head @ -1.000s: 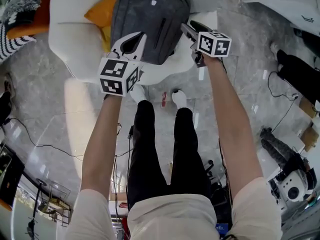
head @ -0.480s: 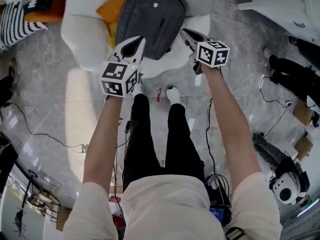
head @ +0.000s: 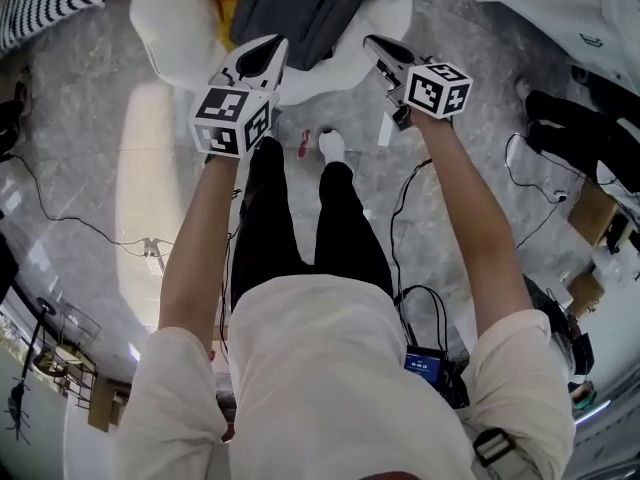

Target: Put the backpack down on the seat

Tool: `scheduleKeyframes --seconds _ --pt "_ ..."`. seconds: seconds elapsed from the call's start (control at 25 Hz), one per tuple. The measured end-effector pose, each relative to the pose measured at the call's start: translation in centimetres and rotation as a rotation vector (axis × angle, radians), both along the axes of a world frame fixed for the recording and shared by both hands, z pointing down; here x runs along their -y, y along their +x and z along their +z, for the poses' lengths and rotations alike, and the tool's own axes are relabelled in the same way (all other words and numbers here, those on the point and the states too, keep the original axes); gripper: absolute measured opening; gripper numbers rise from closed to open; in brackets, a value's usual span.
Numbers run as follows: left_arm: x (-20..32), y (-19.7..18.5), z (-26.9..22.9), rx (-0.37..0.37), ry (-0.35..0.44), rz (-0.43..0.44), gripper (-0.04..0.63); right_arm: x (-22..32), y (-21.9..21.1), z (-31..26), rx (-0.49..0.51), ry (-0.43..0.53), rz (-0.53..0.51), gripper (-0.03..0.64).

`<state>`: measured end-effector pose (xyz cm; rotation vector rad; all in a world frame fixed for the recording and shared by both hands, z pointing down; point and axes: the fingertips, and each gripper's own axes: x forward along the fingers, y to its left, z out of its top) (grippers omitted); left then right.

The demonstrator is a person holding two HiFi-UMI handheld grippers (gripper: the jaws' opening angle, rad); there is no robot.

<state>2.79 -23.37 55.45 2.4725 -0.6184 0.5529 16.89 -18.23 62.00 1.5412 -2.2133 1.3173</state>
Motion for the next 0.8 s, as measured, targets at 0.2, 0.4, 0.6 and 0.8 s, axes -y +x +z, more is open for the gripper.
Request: scheduleKeyframes --seconds 0.2,0.4,0.6,0.8 --pt "-2.7 -0.3 -3.6 -0.007 0.022 -0.003 0.017 -2.2 -1.8 -5.7 0.035 0.06 -0.019 0.034" --pt "-4.5 0.1 -7.5 -0.009 0.05 -0.005 0.017 -3.5 -3.0 -11.9 0.016 0.129 -0.079 0.034" --pt "-5.6 0.5 -12.2 -0.021 0.099 -0.03 0.017 -4.8 -3.4 -16.7 0.009 0.177 -0.124 0.034" --pt "-6.9 -0.2 -16.0 -0.022 0.135 -0.075 0.017 -6.6 -3.6 -20.6 0.0 0.236 -0.143 0.034"
